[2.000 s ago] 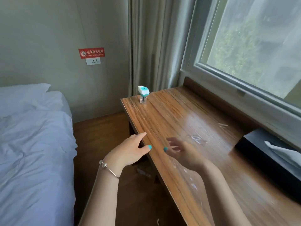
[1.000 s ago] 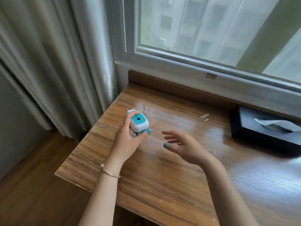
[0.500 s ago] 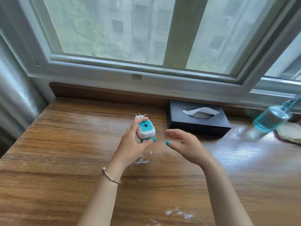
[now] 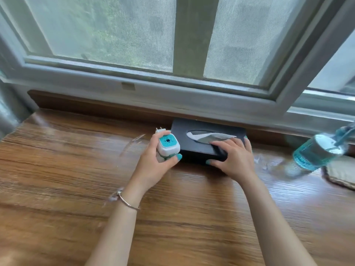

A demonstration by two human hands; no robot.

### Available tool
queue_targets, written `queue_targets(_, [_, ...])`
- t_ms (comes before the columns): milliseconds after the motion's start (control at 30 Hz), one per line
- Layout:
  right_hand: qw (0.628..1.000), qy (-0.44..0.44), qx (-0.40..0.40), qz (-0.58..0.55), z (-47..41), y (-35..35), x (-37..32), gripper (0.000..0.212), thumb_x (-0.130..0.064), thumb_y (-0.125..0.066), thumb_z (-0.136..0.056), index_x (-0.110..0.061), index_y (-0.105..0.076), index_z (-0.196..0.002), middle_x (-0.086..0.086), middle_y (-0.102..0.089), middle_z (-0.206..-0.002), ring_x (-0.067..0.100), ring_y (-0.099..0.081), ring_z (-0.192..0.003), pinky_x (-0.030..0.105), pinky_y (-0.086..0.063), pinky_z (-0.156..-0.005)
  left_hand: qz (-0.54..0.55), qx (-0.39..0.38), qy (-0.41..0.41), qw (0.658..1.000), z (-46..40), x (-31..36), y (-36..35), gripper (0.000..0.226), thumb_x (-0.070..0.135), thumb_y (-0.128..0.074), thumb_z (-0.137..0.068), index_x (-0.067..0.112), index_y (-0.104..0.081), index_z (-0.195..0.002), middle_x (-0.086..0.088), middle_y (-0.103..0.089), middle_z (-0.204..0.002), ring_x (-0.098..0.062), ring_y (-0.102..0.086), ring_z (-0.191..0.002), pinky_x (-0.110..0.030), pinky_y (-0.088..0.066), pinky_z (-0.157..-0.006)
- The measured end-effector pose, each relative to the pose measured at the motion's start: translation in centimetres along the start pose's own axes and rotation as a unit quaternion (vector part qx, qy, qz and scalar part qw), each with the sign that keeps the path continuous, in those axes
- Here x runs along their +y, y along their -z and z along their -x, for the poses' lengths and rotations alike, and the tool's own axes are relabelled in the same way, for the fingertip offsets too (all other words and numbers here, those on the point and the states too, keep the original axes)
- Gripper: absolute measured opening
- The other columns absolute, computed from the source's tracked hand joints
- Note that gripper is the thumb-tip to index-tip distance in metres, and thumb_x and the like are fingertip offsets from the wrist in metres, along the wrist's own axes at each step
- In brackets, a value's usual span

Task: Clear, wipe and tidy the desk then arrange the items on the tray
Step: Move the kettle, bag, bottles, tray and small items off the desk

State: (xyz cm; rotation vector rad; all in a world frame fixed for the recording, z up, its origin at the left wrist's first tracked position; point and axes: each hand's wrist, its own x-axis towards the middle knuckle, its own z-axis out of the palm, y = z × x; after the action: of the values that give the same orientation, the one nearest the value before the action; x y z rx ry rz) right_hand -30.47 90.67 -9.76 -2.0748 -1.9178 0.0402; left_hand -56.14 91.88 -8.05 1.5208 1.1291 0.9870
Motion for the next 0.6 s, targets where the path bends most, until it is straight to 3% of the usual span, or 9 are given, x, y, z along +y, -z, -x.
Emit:
queue_targets(200, [0.999,-0.034,0.002,-0.03,1.0,0.6,-0.3,0.061,-0.061,-0.081,-0.061,-0.045,-0.065,-0.118,-0.009,-0.066,-0.111,0.013,-0.048,-0.115,0.041,-0.004,-0.12,-0.029,-0.004,-0.027,0.999,1.7,0.9,0.2,0.071,0.015,-0.078,-0.077,0.06,-0.041,-0.118,0.058,-0.036,-0.103,0.024,-0.044,-0.106,0.001,-0.043,-0.069])
queue_targets(267, [0.998,-0.055,0.008,-0.036,2.9,1.1,-0.7,0.062,-0.063,-0.081,-0.06,-0.046,-0.065,-0.118,-0.008,-0.065,-0.11,0.009,-0.043,-0.114,0.042,-0.011,-0.119,-0.038,-0.012,-0.033,0.999,2.7,1.3,0.6,0.072,0.014,-0.078,-0.078,0.06,-0.04,-0.119,0.055,-0.036,-0.106,0.018,-0.046,-0.107,0.002,-0.042,-0.067])
queue_targets(333, [0.995,-0.079,0.029,-0.049,5.3,1.9,-1.2,0.063,-0.063,-0.082,-0.058,-0.046,-0.066,-0.116,-0.008,-0.064,-0.104,0.005,-0.037,-0.105,0.044,-0.027,-0.113,-0.044,-0.013,-0.038,0.998,3.8,1.7,1.0,0.072,0.014,-0.078,-0.078,0.057,-0.04,-0.122,0.045,-0.038,-0.112,0.007,-0.05,-0.108,0.002,-0.042,-0.065])
queue_targets(433, [0.99,-0.116,0.052,-0.059,9.3,3.6,-1.9,0.064,-0.063,-0.083,-0.054,-0.045,-0.068,-0.114,-0.01,-0.065,-0.099,0.007,-0.04,-0.097,0.034,-0.033,-0.104,-0.044,-0.024,-0.067,0.997,5.8,2.2,1.3,0.071,0.014,-0.078,-0.077,0.057,-0.042,-0.12,0.037,-0.041,-0.113,0.007,-0.051,-0.107,0.002,-0.041,-0.066])
queue_targets(600, [0.98,-0.181,0.079,-0.034,17.6,6.6,-3.2,0.064,-0.066,-0.08,-0.053,-0.049,-0.067,-0.113,-0.016,-0.065,-0.103,0.004,-0.037,-0.091,0.034,-0.032,-0.104,-0.005,-0.133,-0.117,0.984,8.5,3.4,-0.2,0.07,0.016,-0.079,-0.075,0.058,-0.043,-0.119,0.033,-0.044,-0.122,0.011,-0.049,-0.111,0.0,-0.042,-0.072])
